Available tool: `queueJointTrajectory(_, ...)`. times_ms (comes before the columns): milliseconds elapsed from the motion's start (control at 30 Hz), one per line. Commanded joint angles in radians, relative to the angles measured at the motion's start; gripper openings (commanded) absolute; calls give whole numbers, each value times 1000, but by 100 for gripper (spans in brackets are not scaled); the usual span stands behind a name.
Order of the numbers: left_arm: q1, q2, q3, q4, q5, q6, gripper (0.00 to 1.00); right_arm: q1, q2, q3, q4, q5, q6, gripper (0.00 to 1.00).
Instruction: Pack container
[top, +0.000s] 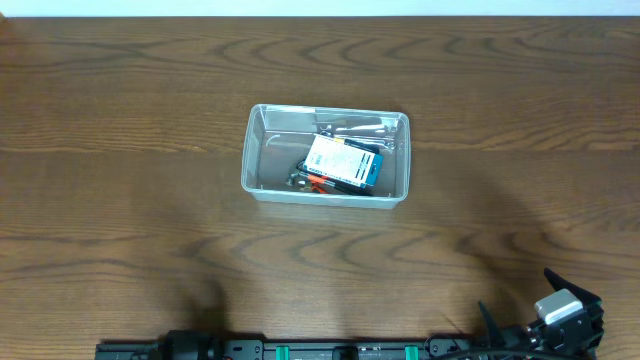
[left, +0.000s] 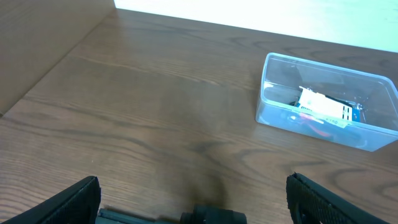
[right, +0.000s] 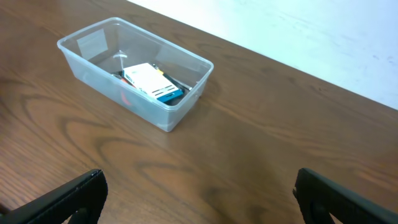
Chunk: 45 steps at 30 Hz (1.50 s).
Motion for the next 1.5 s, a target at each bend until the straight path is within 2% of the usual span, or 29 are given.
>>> queueJointTrajectory(0, -4, -3, -6, -78, -5, 20, 88, -7, -1, -7, 0, -8, 10, 99)
queueJointTrajectory(833, -4, -3, -6, -78, -5, 20, 88, -7, -1, -7, 0, 4, 10, 99)
queueJointTrajectory(900, -4, -3, -6, -78, -4, 20, 88, -7, -1, -7, 1, 61, 11, 68)
queueJointTrajectory(1033, -4, -3, -6, -78, -4, 20, 88, -7, -1, -7, 0, 119, 10, 95)
queueJointTrajectory(1100, -4, -3, -6, -78, -4, 20, 88, -7, -1, -7, 0, 125, 10, 99)
queueJointTrajectory(1300, -4, -3, -6, -78, -4, 20, 88, -12, 1, -15, 25, 124, 11, 99)
queueJointTrajectory(1467, -4, -3, -6, -78, -4, 20, 88, -47, 21, -156, 259, 170, -45, 99)
